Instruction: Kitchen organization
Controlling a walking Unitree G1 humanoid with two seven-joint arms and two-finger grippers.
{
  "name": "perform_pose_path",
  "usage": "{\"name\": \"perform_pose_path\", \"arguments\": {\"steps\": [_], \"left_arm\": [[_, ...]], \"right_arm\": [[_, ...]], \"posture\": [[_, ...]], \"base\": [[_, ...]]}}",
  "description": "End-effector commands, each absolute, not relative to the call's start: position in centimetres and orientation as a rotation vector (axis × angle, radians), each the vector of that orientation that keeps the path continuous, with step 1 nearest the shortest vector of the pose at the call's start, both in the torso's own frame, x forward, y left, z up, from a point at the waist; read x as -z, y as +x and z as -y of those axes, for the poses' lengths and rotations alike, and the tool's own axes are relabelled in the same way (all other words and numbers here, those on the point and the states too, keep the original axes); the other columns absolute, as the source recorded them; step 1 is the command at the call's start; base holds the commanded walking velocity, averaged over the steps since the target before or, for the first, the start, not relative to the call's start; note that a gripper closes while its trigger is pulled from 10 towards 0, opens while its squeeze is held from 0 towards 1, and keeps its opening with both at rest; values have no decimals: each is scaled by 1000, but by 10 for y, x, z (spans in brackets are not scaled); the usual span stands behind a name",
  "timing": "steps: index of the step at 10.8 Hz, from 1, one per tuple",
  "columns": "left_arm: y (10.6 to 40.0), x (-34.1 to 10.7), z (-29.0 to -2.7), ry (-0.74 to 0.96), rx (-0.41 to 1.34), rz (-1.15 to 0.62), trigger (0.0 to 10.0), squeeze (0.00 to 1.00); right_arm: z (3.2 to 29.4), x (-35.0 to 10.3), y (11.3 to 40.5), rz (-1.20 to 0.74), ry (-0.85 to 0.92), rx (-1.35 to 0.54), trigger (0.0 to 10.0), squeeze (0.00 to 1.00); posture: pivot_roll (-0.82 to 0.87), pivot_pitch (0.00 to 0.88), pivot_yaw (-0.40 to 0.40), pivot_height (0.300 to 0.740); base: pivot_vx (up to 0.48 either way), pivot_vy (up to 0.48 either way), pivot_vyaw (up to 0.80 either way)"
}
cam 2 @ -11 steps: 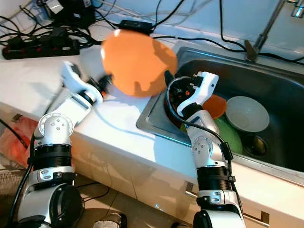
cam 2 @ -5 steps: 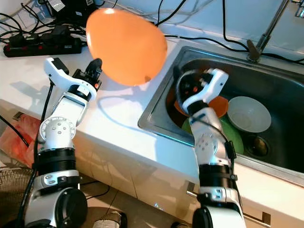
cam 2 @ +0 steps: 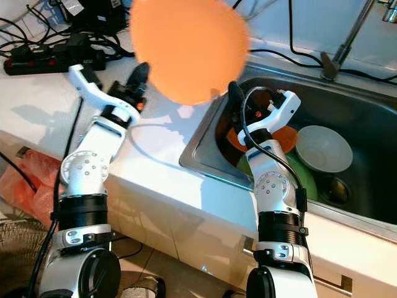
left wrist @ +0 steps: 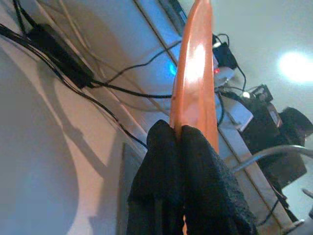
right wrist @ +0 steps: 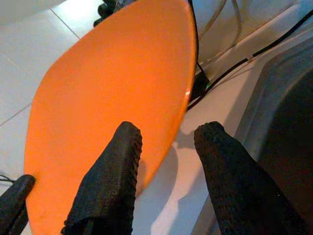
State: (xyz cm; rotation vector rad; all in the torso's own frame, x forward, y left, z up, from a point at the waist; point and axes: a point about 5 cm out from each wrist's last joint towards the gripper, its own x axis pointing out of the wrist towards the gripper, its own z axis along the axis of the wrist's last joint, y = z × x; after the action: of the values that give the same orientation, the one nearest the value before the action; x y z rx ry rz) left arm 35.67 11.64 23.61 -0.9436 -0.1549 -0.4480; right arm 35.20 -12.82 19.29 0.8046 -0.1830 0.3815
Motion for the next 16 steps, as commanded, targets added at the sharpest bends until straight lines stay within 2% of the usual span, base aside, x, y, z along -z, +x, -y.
{"name": "perform_pose_path", "arguments": {"steps": [1,16], "left_arm": [[351,-248,-112,-932,517,206,10000,0],[346,-250,-105,-927,583,210,10000,0]], "right_arm": [[129,-201,351,206,824,-397,10000,0],[128,-195,353,175,835,-396,10000,0]], "posture": [[208,96,-6,740],[222,85,-12,740]], "base": [[0,0,0],[0,0,0]]}}
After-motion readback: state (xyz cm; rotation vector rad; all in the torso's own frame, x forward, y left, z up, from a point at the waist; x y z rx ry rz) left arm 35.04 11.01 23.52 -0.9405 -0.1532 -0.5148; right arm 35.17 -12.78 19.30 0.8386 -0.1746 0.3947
